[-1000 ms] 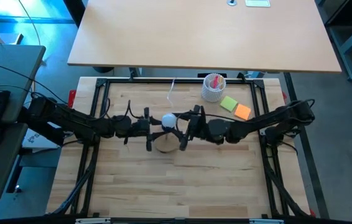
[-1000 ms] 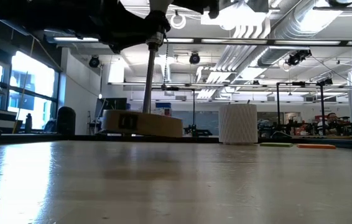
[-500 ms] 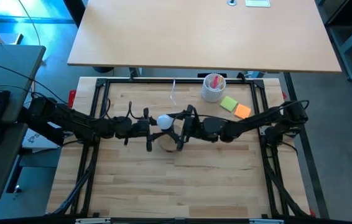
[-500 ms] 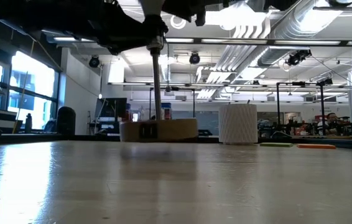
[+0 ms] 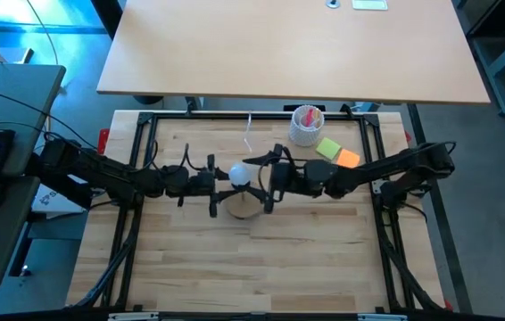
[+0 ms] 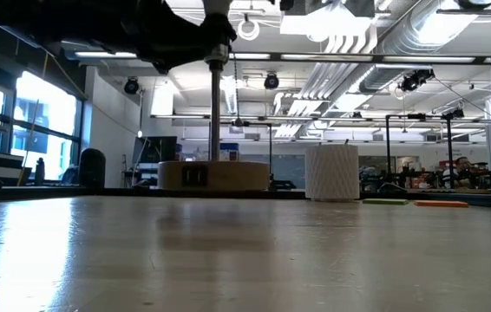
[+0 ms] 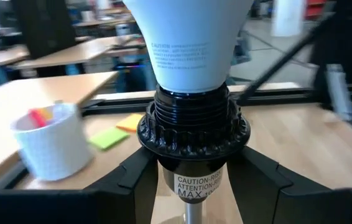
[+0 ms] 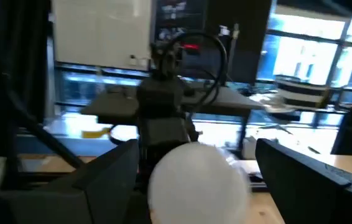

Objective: Screw lightbulb
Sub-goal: Insert the light bulb into the lamp

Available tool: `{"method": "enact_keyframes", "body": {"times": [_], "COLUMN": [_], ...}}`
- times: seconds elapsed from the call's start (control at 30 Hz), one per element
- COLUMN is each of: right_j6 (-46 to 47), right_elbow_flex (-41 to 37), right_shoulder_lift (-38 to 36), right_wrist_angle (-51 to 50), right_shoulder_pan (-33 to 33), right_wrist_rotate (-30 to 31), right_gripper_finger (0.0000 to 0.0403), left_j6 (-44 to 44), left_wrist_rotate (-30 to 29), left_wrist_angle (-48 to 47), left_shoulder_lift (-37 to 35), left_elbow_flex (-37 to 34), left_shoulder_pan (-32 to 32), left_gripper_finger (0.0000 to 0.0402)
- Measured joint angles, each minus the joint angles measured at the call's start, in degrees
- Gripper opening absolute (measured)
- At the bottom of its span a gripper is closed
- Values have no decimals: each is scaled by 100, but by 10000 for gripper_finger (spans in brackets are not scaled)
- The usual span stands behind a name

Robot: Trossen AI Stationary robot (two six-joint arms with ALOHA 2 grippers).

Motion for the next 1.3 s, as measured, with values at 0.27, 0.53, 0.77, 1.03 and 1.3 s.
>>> {"method": "enact_keyframes", "body": {"times": [0.27,0.53,0.77,1.03,1.3], "right_j6": [817,1477,1371,1082,1018], "right_elbow_flex": [2,4,6,7,13], "right_shoulder_lift": [-156,34,31,29,25], "right_wrist_angle": [-508,-466,-555,-486,-492], "right_shoulder_pan": [-437,-665,-646,-412,4], "right_wrist_rotate": [-1841,-2907,-3051,-2169,-603], "right_gripper_finger": [321,318,299,289,277], "left_j6": [5,44,52,49,31], "left_wrist_rotate": [1237,1507,1514,1257,707], "left_wrist_angle": [-87,-223,-181,-25,152], "left_shoulder_lift": [2,7,7,9,11], "left_elbow_flex": [-9,-20,-20,-20,-20], "left_shoulder_pan": [7,11,11,11,-7], "left_gripper_finger": [159,159,159,159,159]}}
